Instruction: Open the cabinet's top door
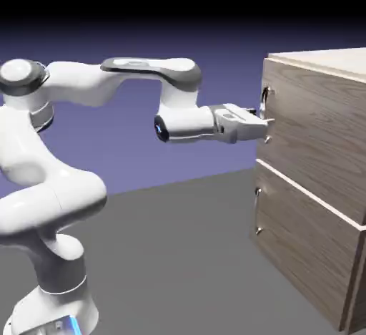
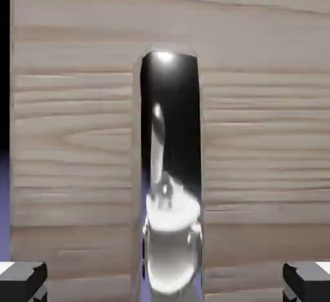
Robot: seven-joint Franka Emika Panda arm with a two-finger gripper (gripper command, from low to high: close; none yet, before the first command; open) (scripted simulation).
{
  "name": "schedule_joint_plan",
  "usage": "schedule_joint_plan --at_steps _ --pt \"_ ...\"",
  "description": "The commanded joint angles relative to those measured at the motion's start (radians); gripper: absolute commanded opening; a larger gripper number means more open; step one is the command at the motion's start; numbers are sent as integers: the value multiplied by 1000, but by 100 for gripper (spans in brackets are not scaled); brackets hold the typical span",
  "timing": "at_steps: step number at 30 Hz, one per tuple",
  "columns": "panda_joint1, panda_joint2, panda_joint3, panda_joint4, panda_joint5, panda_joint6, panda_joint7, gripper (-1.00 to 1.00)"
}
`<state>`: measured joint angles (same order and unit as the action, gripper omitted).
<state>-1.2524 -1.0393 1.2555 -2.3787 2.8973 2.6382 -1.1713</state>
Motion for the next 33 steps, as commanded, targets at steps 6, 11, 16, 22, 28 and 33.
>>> schedule_joint_plan --at_steps 6,11,16,22,28,33 --pt "191 182 -155 -96 -5 -51 -225 -100" --pt "360 164 -333 -258 -175 -190 -169 -100" --pt "468 102 -515 -410 -381 -359 -93 -100" --pt "499 38 -724 -534 -642 -575 -36 -100" --pt "451 33 -922 -585 -903 -791 -27 -100" --pt "386 92 -1079 -574 -1121 -967 -54 -100"
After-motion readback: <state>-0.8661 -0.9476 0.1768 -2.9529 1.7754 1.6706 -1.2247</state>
